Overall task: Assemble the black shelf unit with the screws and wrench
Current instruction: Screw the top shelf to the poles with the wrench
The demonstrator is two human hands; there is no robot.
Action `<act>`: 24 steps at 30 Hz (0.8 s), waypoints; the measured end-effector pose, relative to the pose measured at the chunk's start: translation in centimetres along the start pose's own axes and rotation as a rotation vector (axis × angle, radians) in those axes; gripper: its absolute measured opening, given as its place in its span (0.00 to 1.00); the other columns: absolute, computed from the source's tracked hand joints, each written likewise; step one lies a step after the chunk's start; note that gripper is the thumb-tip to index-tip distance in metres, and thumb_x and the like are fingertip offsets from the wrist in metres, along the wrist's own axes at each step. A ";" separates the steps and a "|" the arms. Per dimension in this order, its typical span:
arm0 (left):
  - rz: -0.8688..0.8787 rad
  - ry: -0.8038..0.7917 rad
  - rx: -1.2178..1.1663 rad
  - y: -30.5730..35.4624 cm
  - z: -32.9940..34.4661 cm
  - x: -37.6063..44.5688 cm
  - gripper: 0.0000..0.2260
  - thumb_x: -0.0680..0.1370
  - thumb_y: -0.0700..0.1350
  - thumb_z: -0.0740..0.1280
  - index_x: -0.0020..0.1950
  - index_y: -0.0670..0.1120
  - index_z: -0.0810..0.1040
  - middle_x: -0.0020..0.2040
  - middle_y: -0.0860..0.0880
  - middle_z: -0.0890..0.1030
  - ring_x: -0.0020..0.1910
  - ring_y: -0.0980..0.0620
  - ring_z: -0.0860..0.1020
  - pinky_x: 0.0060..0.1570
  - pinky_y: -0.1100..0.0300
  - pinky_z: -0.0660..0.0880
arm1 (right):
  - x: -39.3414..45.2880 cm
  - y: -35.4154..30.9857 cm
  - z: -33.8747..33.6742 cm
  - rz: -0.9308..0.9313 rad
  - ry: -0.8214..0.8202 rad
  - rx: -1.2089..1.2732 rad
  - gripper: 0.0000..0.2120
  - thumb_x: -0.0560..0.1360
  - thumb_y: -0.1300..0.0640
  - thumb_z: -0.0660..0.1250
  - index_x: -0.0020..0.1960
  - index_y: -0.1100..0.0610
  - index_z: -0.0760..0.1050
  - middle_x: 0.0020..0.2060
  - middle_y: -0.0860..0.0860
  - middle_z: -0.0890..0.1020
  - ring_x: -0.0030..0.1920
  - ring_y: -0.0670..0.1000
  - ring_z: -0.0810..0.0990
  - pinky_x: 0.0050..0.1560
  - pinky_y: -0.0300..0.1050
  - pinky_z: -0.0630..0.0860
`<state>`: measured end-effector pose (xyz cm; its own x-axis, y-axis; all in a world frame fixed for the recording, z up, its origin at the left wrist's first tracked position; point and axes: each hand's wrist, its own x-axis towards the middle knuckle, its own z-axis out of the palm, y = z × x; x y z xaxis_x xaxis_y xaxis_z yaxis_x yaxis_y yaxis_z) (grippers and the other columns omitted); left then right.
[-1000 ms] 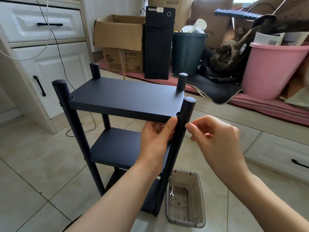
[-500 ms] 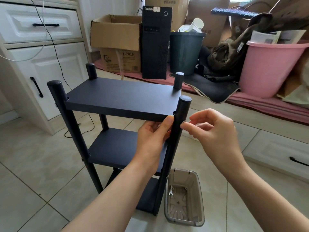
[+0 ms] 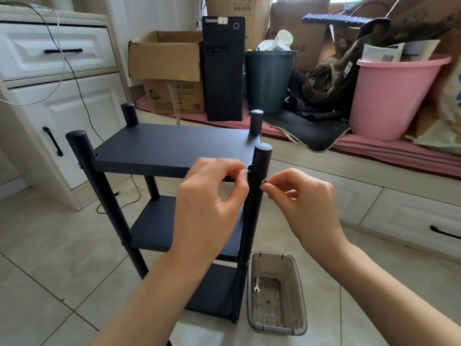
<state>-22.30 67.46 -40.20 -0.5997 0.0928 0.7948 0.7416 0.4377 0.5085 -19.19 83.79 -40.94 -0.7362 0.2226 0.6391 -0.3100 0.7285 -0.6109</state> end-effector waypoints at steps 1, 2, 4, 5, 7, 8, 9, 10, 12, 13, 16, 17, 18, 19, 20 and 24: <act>0.042 -0.052 0.064 0.1 0.1 0.7 0.11 0.78 0.49 0.68 0.54 0.45 0.84 0.50 0.50 0.84 0.53 0.54 0.80 0.58 0.62 0.74 | 0.0 0.0 0.0 -0.012 0.006 -0.004 0.03 0.73 0.57 0.75 0.42 0.55 0.82 0.34 0.40 0.80 0.37 0.42 0.81 0.41 0.33 0.76; 0.055 -0.141 0.130 0.0 0.4 1.2 0.15 0.77 0.51 0.70 0.59 0.45 0.82 0.56 0.48 0.83 0.61 0.51 0.78 0.66 0.56 0.71 | -0.1 0.1 0.0 -0.025 0.012 -0.007 0.03 0.73 0.57 0.75 0.43 0.56 0.82 0.34 0.41 0.80 0.36 0.42 0.80 0.41 0.33 0.77; 0.030 -0.309 0.201 -0.4 0.8 1.6 0.22 0.77 0.55 0.71 0.67 0.44 0.79 0.65 0.47 0.81 0.71 0.48 0.73 0.76 0.49 0.58 | -0.1 0.1 0.1 -0.046 0.026 0.012 0.04 0.73 0.56 0.74 0.43 0.56 0.82 0.34 0.43 0.81 0.37 0.44 0.81 0.41 0.33 0.77; 0.028 -0.348 0.223 -0.6 1.0 1.7 0.23 0.77 0.55 0.70 0.68 0.44 0.78 0.66 0.47 0.80 0.73 0.47 0.71 0.78 0.48 0.54 | -0.1 0.1 0.1 -0.053 0.032 0.023 0.04 0.73 0.56 0.74 0.42 0.56 0.82 0.34 0.44 0.82 0.38 0.45 0.81 0.40 0.32 0.76; 0.055 -0.366 0.266 -0.9 1.3 1.5 0.23 0.78 0.57 0.68 0.67 0.45 0.79 0.66 0.49 0.80 0.74 0.48 0.70 0.79 0.46 0.51 | -0.2 0.2 0.2 -0.067 0.032 0.024 0.03 0.73 0.59 0.75 0.42 0.57 0.81 0.35 0.45 0.82 0.40 0.45 0.80 0.41 0.32 0.76; 0.065 -0.361 0.282 -1.1 1.4 1.4 0.22 0.78 0.57 0.67 0.67 0.46 0.79 0.66 0.50 0.81 0.74 0.49 0.71 0.79 0.46 0.51 | -0.1 0.4 0.2 -0.073 0.022 0.018 0.03 0.73 0.61 0.74 0.43 0.57 0.81 0.36 0.45 0.82 0.41 0.45 0.80 0.41 0.31 0.75; 0.065 -0.354 0.291 -1.2 1.4 1.5 0.22 0.78 0.58 0.67 0.66 0.46 0.80 0.65 0.51 0.81 0.73 0.49 0.72 0.79 0.46 0.51 | -0.1 0.6 0.1 -0.078 0.003 0.013 0.03 0.74 0.63 0.74 0.44 0.57 0.81 0.37 0.45 0.82 0.42 0.45 0.80 0.41 0.29 0.74; 0.063 -0.344 0.297 -1.2 1.5 1.4 0.22 0.77 0.58 0.67 0.65 0.47 0.81 0.65 0.51 0.81 0.72 0.49 0.73 0.79 0.46 0.52 | -0.1 0.8 0.0 -0.077 -0.024 0.012 0.04 0.74 0.64 0.73 0.45 0.56 0.81 0.38 0.45 0.82 0.42 0.45 0.80 0.41 0.28 0.74; 0.056 -0.325 0.302 -1.0 1.6 1.5 0.21 0.77 0.59 0.67 0.64 0.48 0.82 0.63 0.51 0.82 0.69 0.50 0.76 0.78 0.47 0.54 | 0.0 1.2 -0.4 -0.061 -0.094 0.022 0.06 0.75 0.65 0.72 0.47 0.55 0.81 0.40 0.44 0.83 0.44 0.43 0.81 0.43 0.27 0.73; 0.053 -0.322 0.307 -0.9 1.6 1.7 0.21 0.76 0.59 0.66 0.63 0.48 0.82 0.63 0.51 0.82 0.68 0.50 0.76 0.77 0.49 0.55 | 0.1 1.5 -0.6 -0.048 -0.129 0.027 0.06 0.75 0.65 0.72 0.48 0.54 0.82 0.41 0.43 0.84 0.45 0.43 0.81 0.44 0.28 0.74; 0.066 -0.350 0.356 -0.8 1.6 2.6 0.24 0.75 0.63 0.61 0.62 0.50 0.82 0.64 0.54 0.81 0.64 0.52 0.76 0.70 0.50 0.64 | 0.5 3.0 -1.1 0.032 -0.190 0.043 0.05 0.75 0.62 0.72 0.49 0.54 0.82 0.41 0.42 0.84 0.46 0.42 0.82 0.46 0.31 0.77; 0.083 -0.356 0.372 -0.8 1.8 2.8 0.23 0.75 0.62 0.60 0.61 0.50 0.82 0.65 0.54 0.80 0.63 0.51 0.76 0.67 0.48 0.67 | 0.5 3.8 -1.2 0.073 -0.203 0.046 0.04 0.75 0.61 0.73 0.48 0.54 0.82 0.41 0.41 0.83 0.46 0.41 0.81 0.46 0.31 0.77; 0.104 -0.347 0.383 -0.8 2.0 2.8 0.22 0.75 0.61 0.61 0.60 0.50 0.82 0.63 0.54 0.81 0.61 0.50 0.76 0.64 0.47 0.68 | 0.5 4.7 -1.1 0.113 -0.220 0.044 0.04 0.74 0.61 0.73 0.48 0.54 0.83 0.41 0.42 0.83 0.45 0.40 0.81 0.46 0.32 0.78; 0.123 -0.321 0.387 -0.9 2.3 2.6 0.21 0.75 0.60 0.61 0.58 0.49 0.83 0.61 0.54 0.82 0.60 0.49 0.76 0.63 0.48 0.68 | 0.4 5.6 -1.0 0.152 -0.242 0.041 0.04 0.74 0.60 0.74 0.48 0.54 0.83 0.41 0.42 0.83 0.45 0.40 0.81 0.46 0.32 0.78; 0.136 -0.277 0.386 -1.0 2.7 2.3 0.19 0.75 0.58 0.62 0.56 0.49 0.83 0.58 0.54 0.83 0.59 0.49 0.77 0.62 0.49 0.67 | 0.1 6.7 -0.7 0.192 -0.269 0.040 0.04 0.74 0.60 0.74 0.47 0.53 0.83 0.41 0.42 0.84 0.45 0.41 0.82 0.47 0.33 0.78; 0.165 -0.108 0.392 -1.5 4.0 0.9 0.16 0.77 0.55 0.64 0.55 0.46 0.84 0.55 0.52 0.85 0.60 0.47 0.79 0.59 0.52 0.65 | -3.0 12.1 1.2 0.406 -0.441 -0.019 0.04 0.74 0.59 0.74 0.46 0.51 0.81 0.42 0.45 0.84 0.44 0.44 0.82 0.50 0.42 0.81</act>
<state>-25.20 70.48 -41.56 -0.5264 0.2733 0.8051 0.6723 0.7135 0.1974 -21.44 91.21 -50.83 -0.9749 0.1989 0.0997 0.0562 0.6536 -0.7547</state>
